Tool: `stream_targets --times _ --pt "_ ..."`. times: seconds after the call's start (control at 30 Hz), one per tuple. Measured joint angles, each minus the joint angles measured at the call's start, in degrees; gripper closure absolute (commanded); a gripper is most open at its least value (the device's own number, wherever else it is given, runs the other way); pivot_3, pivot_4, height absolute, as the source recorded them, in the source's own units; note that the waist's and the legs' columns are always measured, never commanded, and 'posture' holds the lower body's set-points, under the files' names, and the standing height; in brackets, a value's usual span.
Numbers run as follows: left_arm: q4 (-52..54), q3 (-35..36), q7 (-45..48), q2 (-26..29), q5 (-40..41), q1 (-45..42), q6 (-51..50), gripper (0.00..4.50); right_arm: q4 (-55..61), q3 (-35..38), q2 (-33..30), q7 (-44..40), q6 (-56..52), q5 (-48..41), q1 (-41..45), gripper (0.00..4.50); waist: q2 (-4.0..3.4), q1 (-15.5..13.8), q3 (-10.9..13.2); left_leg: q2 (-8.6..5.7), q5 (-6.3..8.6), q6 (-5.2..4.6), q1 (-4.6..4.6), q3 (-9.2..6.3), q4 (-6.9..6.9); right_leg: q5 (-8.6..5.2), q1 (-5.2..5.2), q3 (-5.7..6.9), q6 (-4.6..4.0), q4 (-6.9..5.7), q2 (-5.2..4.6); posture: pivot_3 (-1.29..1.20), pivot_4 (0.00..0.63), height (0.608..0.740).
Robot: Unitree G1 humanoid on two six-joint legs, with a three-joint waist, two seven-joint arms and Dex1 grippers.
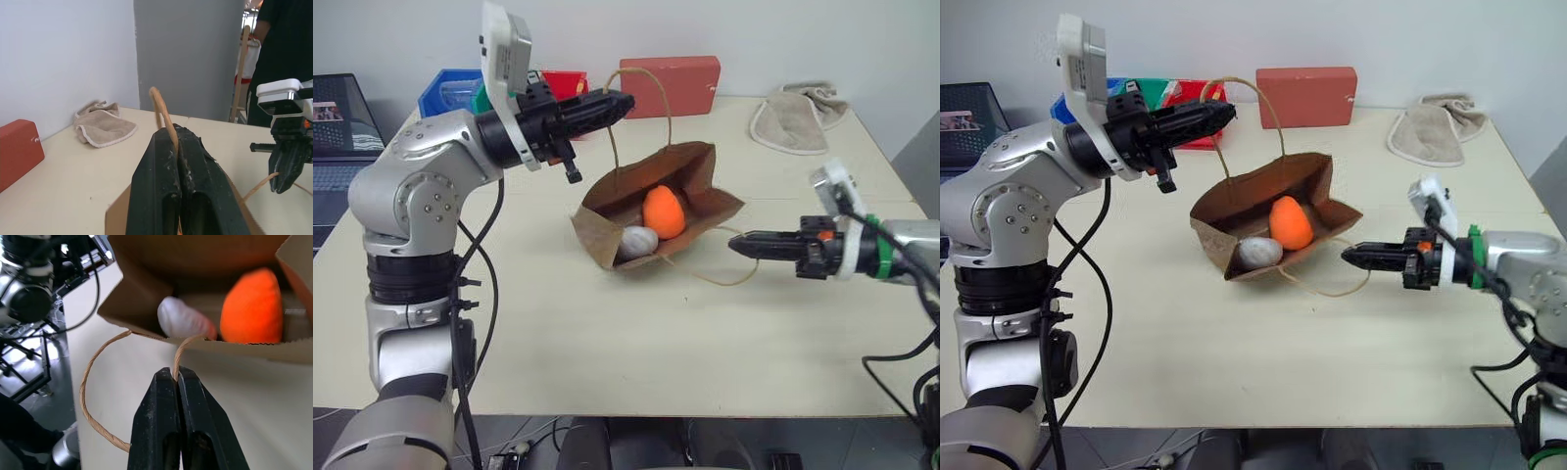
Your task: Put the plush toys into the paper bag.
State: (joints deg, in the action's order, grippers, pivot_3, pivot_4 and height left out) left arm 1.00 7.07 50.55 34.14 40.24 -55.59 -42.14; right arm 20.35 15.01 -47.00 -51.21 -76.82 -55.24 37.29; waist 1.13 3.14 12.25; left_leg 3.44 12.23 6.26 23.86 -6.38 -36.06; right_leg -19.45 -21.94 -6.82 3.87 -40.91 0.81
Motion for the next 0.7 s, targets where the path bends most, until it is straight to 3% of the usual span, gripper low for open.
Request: stream_targets --times 0.23,0.27,0.3,0.4,0.57,0.63,0.7 --pt "-6.9 -2.8 0.1 -3.6 -4.3 -0.3 3.8 4.50 -10.0 -0.5 4.3 8.8 -4.7 -0.7 8.9 4.45 0.00 0.1 0.0 0.00 0.00 0.00 0.11 0.03 0.03 0.00 -0.13 -0.03 -0.01 -0.02 0.00 0.00 0.150 0.740" --pt "-8.0 -2.9 0.3 -3.8 -4.9 -0.3 4.5 4.50 -11.4 -0.4 6.0 10.8 -5.1 -0.4 10.0 4.29 0.00 0.3 0.0 0.00 0.00 0.00 0.10 0.06 0.04 0.00 -0.14 -0.05 -0.01 -0.02 0.00 0.00 0.150 0.740" --pt "-8.8 -3.1 0.4 -4.2 -5.5 -0.3 5.2 4.50 -12.8 -0.4 8.1 13.1 -5.1 0.1 11.5 4.06 -0.02 0.4 0.0 0.00 0.00 0.00 0.10 0.10 0.07 0.01 -0.20 -0.08 -0.01 -0.04 -0.01 0.00 0.150 0.740" --pt "-10.6 -4.3 0.3 -4.2 -7.2 -0.4 5.5 3.91 -13.9 -0.3 10.5 16.5 -4.8 0.2 13.4 3.19 -0.03 0.3 0.0 0.01 0.00 0.00 0.15 0.06 0.13 0.00 -0.27 -0.03 -0.02 -0.06 0.00 0.00 0.150 0.740" --pt "-9.8 -3.6 2.7 -1.5 -7.0 -0.2 4.7 2.35 -11.8 0.3 8.3 16.2 -4.9 -1.2 13.4 1.37 -0.06 0.0 0.0 0.00 -0.02 0.04 0.34 0.02 0.16 0.00 -0.35 0.04 -0.02 0.06 -0.03 0.00 0.150 0.740" --pt "-8.5 -3.4 4.4 0.1 -6.4 0.5 4.5 1.66 -10.7 0.1 5.1 13.6 -4.2 -2.0 12.9 0.62 -0.10 0.0 0.1 -0.01 -0.01 0.02 0.36 0.02 0.16 0.00 -0.36 0.04 -0.02 0.07 -0.04 0.00 0.150 0.740" --pt "-8.0 -2.8 6.5 4.4 -6.6 2.6 4.6 1.01 -9.2 0.3 -2.4 8.7 -2.2 -2.0 11.3 0.00 -0.17 0.1 0.1 -0.01 0.01 0.00 0.32 0.03 0.20 0.00 -0.36 0.04 -0.01 0.09 -0.05 0.00 0.150 0.740"
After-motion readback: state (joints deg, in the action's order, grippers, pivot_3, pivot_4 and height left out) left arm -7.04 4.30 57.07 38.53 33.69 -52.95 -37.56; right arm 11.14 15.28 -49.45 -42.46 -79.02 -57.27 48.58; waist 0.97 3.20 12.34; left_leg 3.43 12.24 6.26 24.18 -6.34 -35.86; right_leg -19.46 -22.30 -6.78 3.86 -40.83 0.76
